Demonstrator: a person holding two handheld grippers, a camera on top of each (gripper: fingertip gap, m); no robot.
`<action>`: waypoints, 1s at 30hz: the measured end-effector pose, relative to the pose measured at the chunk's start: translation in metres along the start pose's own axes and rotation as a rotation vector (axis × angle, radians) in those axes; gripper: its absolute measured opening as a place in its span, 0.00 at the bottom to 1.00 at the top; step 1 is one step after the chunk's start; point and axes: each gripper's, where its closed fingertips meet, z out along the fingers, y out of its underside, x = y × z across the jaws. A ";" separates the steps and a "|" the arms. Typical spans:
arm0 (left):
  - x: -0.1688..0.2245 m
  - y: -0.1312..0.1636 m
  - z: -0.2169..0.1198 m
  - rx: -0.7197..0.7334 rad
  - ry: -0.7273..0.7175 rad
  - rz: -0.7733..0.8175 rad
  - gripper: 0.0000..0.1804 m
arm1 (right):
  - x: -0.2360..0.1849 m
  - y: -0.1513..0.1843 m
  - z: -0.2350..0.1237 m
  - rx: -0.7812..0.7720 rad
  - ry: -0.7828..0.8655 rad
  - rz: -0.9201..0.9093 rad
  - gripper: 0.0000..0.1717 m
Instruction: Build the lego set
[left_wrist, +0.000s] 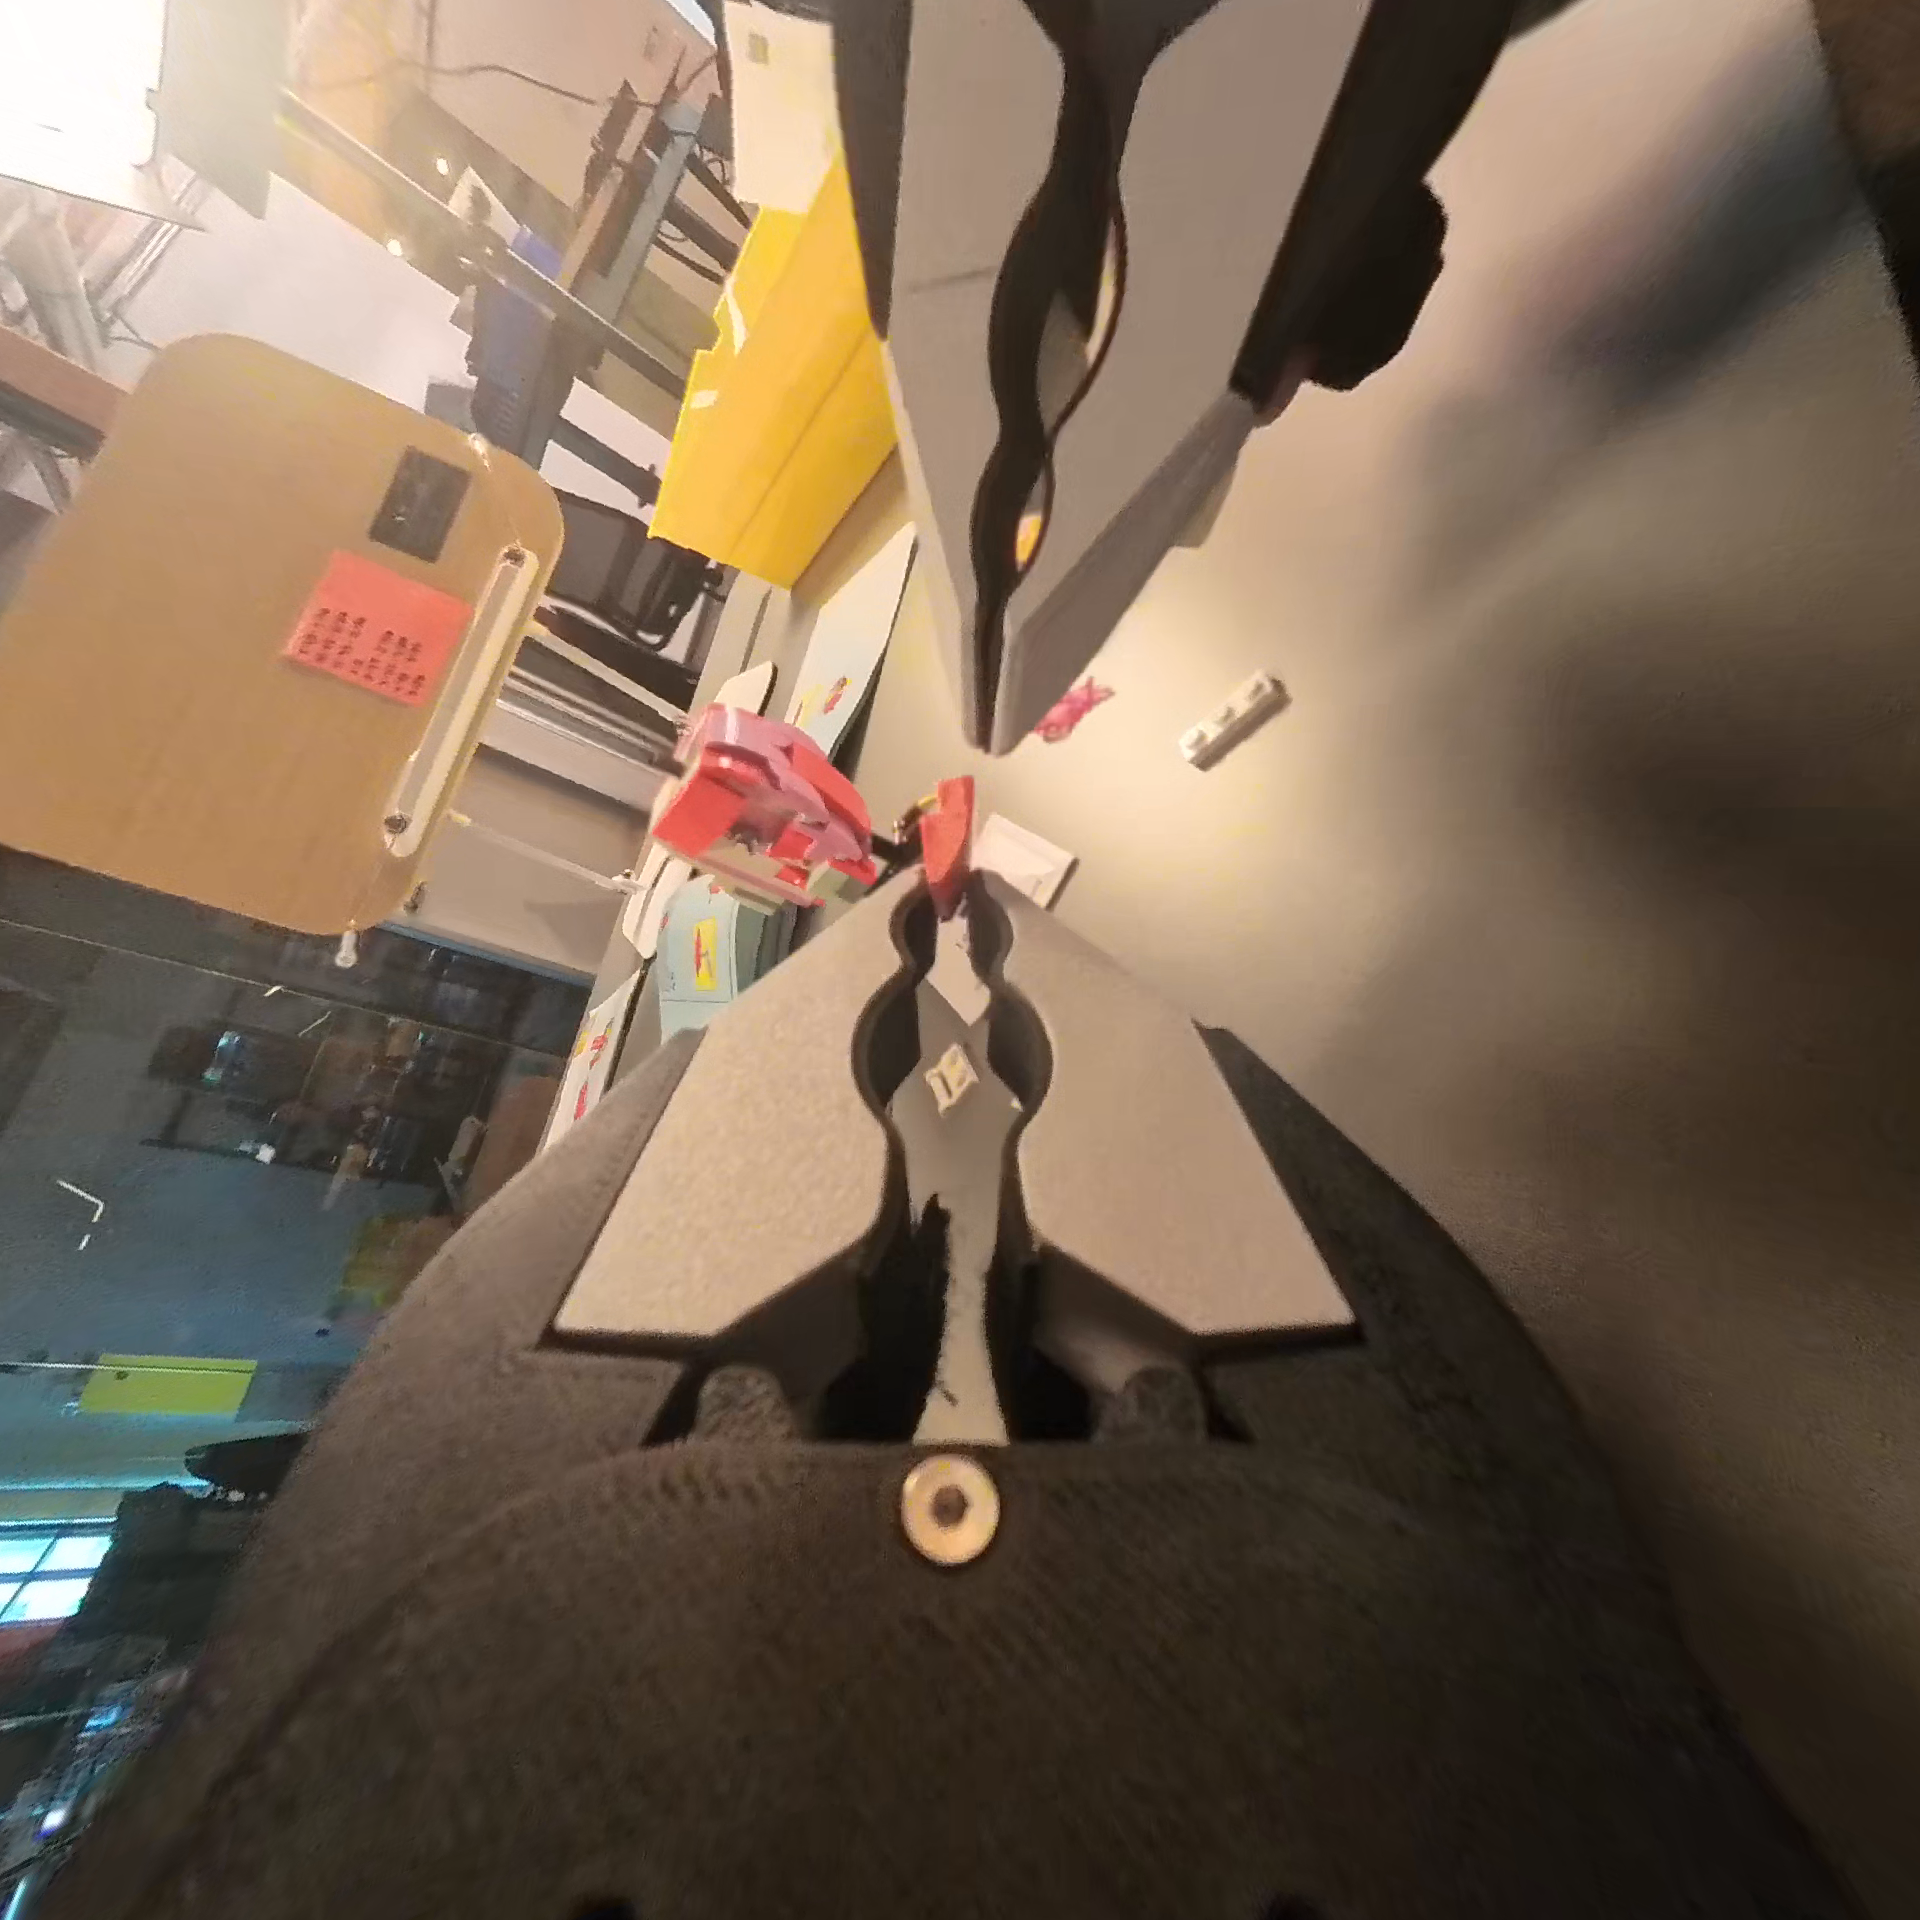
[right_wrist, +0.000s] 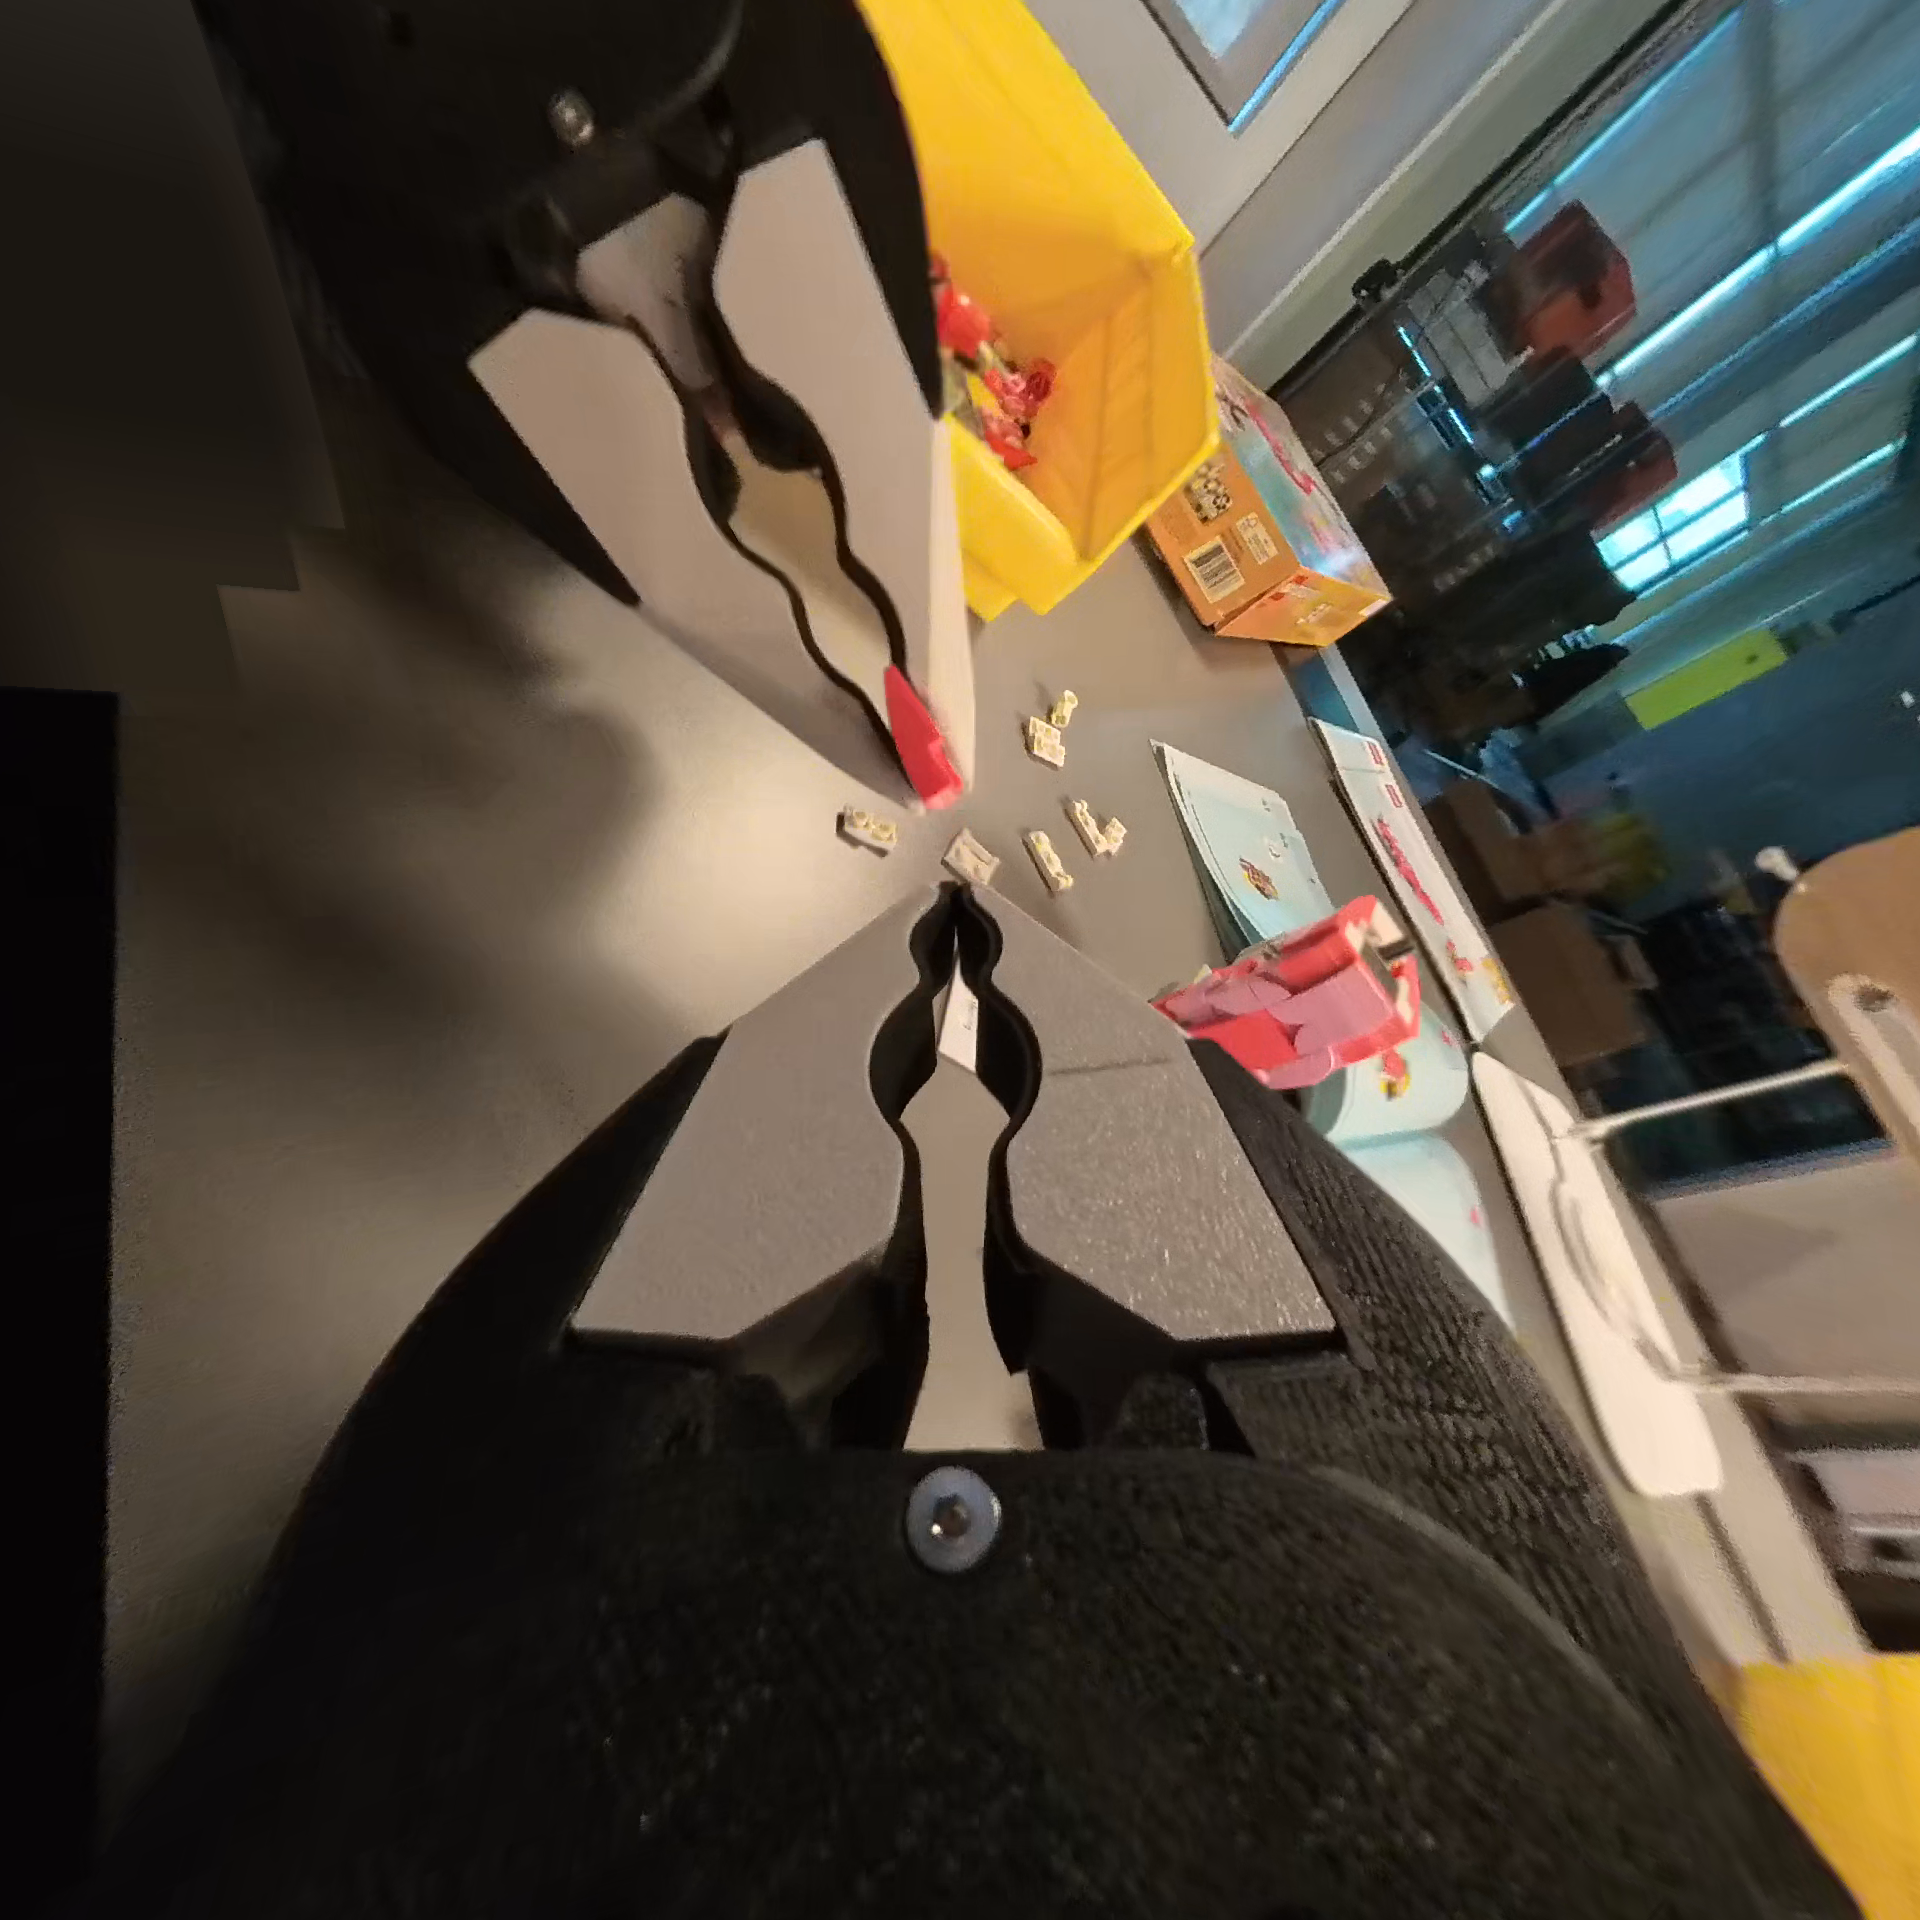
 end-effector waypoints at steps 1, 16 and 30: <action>-0.001 0.000 0.000 -0.001 -0.004 -0.007 0.02 | 0.002 -0.001 -0.001 0.022 -0.002 0.047 0.00; 0.014 -0.003 0.003 0.003 0.065 0.041 0.02 | -0.015 -0.010 -0.001 0.061 -0.072 -0.041 0.03; 0.015 0.018 0.011 -0.164 0.033 0.133 0.01 | -0.027 0.055 -0.017 -0.364 -0.174 0.684 0.15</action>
